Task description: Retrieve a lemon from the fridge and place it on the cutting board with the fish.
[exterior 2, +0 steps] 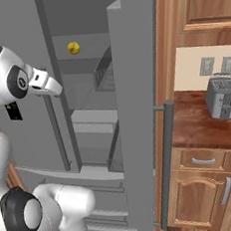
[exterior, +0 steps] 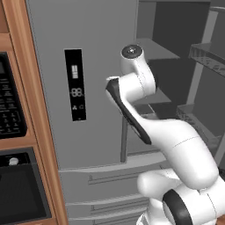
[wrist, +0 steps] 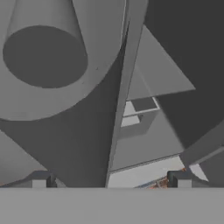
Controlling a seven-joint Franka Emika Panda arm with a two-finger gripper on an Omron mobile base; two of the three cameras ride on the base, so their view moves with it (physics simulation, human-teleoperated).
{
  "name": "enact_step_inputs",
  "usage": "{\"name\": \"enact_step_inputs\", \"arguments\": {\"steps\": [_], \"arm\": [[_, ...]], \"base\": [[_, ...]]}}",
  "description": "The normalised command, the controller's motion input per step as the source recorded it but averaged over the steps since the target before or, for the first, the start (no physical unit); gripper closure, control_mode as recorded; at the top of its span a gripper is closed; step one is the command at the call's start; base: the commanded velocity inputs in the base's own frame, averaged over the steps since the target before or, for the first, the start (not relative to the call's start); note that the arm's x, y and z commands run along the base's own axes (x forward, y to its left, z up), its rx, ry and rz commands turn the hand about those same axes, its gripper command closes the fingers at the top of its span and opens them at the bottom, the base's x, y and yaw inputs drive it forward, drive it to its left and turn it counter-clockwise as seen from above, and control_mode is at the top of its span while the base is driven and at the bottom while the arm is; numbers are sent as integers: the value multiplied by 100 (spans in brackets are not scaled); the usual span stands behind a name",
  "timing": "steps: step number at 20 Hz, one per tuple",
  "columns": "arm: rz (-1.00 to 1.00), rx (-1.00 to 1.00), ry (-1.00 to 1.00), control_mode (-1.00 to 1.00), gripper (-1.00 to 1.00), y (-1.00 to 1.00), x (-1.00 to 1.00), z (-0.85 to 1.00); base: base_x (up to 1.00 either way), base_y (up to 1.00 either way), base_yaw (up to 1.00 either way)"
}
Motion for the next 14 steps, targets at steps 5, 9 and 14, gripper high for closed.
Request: {"name": "enact_step_inputs", "arguments": {"steps": [5, 9, 14], "arm": [[0, 0, -4, -100, -100, 28, 45, -5], [3, 0, -25, -100, -100, 9, 0, -17], [3, 0, -21, -100, -100, 0, 0, -12]], "base": [[0, 0, 0], [0, 0, 0], [0, 0, 0]]}}
